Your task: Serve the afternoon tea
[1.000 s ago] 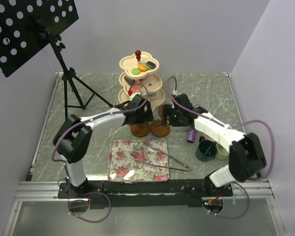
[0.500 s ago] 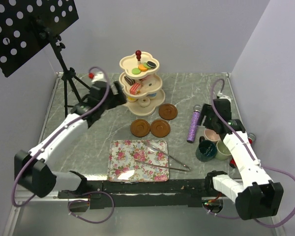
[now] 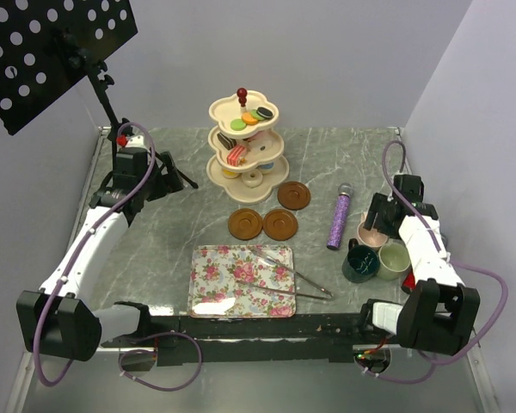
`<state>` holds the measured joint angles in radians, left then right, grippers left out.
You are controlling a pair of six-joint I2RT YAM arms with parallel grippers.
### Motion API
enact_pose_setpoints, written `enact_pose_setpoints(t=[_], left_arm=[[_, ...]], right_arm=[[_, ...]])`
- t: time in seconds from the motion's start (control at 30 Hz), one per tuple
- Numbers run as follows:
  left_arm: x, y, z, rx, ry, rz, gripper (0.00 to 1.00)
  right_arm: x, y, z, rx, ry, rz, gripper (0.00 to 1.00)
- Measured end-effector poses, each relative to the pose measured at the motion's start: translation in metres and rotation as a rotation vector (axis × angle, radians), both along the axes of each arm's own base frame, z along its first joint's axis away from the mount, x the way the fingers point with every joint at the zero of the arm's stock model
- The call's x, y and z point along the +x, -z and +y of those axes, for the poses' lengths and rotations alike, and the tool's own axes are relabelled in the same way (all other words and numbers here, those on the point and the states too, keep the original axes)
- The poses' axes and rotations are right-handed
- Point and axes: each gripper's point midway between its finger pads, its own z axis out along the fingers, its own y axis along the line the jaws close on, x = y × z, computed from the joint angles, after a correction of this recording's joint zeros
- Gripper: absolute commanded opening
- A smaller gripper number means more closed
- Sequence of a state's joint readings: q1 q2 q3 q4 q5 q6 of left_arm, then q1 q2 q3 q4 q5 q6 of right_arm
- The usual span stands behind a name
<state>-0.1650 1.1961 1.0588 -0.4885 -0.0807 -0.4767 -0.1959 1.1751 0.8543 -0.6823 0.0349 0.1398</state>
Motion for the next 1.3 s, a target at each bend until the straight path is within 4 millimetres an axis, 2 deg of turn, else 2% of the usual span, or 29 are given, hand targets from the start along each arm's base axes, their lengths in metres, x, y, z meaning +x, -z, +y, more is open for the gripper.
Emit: enact_pose_setpoints(t=[0.27, 0.53, 0.87, 1.1, 1.2, 1.3], left_arm=[[-0.006, 0.004, 0.000, -0.004, 0.027, 0.009, 1.00], [-0.016, 0.011, -0.001, -0.016, 0.040, 0.018, 1.00], [-0.019, 0.009, 0.000, -0.015, 0.042, 0.009, 1.00], [-0.023, 0.001, 0.001, -0.009, 0.047, -0.014, 1.00], [-0.024, -0.003, 0.001, -0.008, 0.050, -0.027, 1.00], [-0.027, -0.004, 0.001, -0.009, 0.049, -0.034, 1.00]], right_arm=[[0.007, 0.001, -0.009, -0.081, -0.123, 0.005, 0.71], [0.024, -0.005, -0.014, -0.144, -0.218, -0.043, 0.57], [0.028, 0.015, -0.003, -0.088, -0.322, 0.001, 0.45], [0.028, 0.017, -0.003, -0.083, -0.324, 0.007, 0.17], [0.029, 0.020, -0.002, -0.069, -0.325, 0.016, 0.02], [0.037, 0.018, 0.002, -0.041, -0.329, 0.018, 0.00]])
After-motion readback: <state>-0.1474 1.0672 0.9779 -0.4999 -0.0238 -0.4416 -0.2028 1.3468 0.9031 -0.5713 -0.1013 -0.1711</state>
